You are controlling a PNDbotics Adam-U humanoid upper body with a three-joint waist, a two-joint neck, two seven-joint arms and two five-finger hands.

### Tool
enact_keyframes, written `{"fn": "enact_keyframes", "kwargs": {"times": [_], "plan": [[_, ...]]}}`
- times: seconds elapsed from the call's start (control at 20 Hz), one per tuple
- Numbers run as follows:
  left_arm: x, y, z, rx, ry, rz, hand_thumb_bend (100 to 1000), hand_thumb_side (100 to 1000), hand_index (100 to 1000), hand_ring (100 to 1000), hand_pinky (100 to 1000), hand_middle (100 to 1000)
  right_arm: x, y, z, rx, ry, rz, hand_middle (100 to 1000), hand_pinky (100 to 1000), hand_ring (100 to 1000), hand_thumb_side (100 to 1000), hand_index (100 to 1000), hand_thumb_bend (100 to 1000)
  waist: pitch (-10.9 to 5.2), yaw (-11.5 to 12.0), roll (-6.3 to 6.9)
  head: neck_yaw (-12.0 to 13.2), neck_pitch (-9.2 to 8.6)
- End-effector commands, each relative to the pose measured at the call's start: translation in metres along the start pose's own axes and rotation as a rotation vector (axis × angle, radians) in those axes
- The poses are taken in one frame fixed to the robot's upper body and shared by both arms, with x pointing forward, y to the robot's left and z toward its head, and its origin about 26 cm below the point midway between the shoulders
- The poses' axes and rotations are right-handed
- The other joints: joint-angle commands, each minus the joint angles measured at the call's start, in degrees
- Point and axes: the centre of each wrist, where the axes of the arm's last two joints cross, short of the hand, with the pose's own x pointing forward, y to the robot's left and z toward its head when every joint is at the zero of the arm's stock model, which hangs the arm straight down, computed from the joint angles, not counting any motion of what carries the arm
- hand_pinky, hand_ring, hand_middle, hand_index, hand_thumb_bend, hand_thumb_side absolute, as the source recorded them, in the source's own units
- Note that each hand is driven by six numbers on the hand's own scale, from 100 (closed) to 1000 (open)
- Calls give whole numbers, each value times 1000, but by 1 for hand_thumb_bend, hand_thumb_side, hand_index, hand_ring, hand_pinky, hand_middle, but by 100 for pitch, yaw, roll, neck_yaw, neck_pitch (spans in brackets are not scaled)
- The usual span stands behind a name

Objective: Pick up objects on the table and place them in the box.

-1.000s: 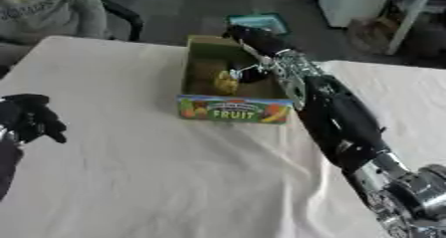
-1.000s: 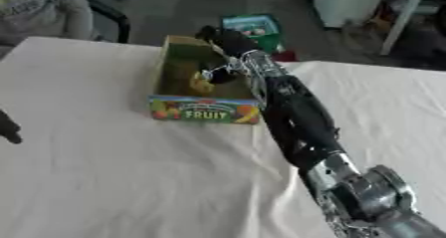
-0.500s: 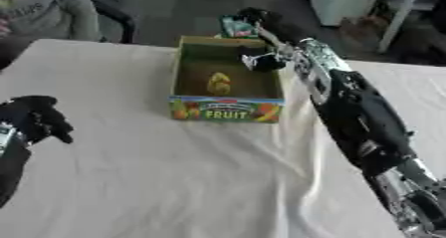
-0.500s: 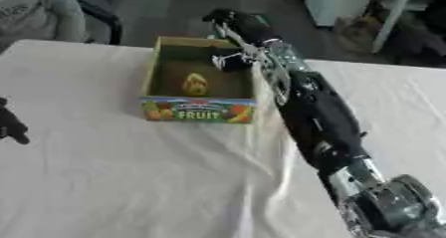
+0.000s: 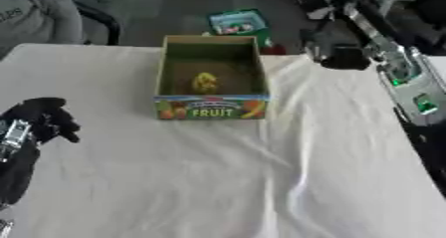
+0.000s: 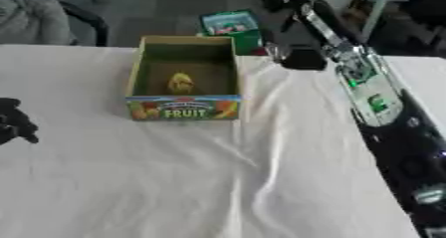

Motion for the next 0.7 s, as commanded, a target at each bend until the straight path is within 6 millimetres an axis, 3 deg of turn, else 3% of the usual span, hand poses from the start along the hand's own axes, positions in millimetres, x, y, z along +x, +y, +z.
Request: {"fn": "enact_keyframes", "kwargs": {"times": [0.05,0.4,0.7], "plan": [[4,9,2,25,-7,-37,100,727,716,545,487,521,21,-15,13,-70,-66,-53,714,512,759,385,865,100,-66,-55,31,96,39],[0,13,9,65,15,-55,100,746,714,544,485,520,20,11,68,-216,49,-201,655,452,720,430,838,100,11,-296,51,242,219],[-4,13,12,84,29,-60,100,761,711,543,484,519,23,33,92,-271,163,-278,625,430,703,432,820,100,67,-506,70,307,387]]}}
